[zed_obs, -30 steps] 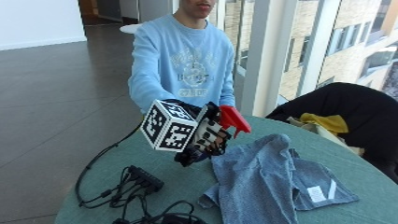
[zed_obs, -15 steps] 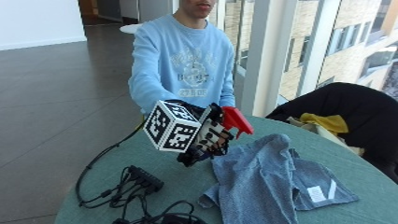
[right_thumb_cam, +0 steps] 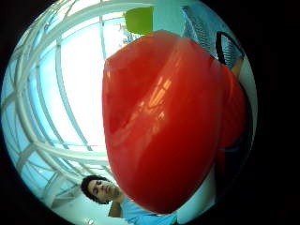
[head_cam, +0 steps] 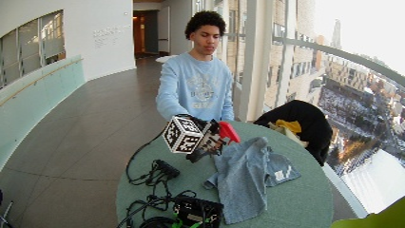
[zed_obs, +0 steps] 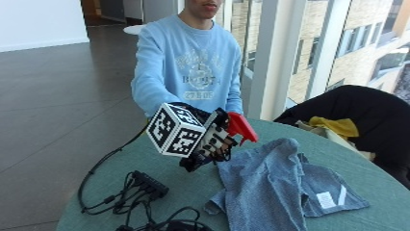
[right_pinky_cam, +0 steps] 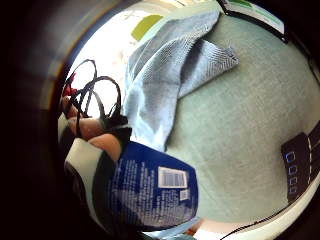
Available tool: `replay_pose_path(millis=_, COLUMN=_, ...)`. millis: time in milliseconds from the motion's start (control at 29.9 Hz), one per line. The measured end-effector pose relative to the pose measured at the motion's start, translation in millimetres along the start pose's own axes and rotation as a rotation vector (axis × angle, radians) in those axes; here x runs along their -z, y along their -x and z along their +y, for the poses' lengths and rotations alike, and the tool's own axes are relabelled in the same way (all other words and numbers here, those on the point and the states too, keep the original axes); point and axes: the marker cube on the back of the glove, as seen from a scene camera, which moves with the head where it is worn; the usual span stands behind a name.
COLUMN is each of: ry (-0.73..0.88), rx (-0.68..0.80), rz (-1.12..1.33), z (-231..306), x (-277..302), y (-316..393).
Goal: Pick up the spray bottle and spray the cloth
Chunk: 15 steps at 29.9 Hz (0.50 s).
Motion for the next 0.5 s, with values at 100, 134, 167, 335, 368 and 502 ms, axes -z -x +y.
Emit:
replay_pose_path(millis=100, ry=0.003, rx=0.001, rz=0.008, z=0.6, x=-1.2, y=0.2)
replay_pose_path(millis=134, ry=0.003, rx=0.000, rz=0.010, z=0.5, x=-1.6, y=0.1)
replay_pose_path(millis=167, ry=0.003, rx=-0.001, rz=0.011, z=0.5, x=-2.1, y=-0.1)
replay_pose_path(millis=335, ry=0.017, rx=-0.016, rz=0.019, z=1.4, x=-4.8, y=-2.4)
replay_pose_path(millis=368, ry=0.021, rx=-0.018, rz=0.021, z=1.6, x=-5.1, y=-2.9)
replay_pose_path(millis=502, ry=0.028, rx=-0.024, rz=0.026, z=3.2, x=-6.3, y=-4.2)
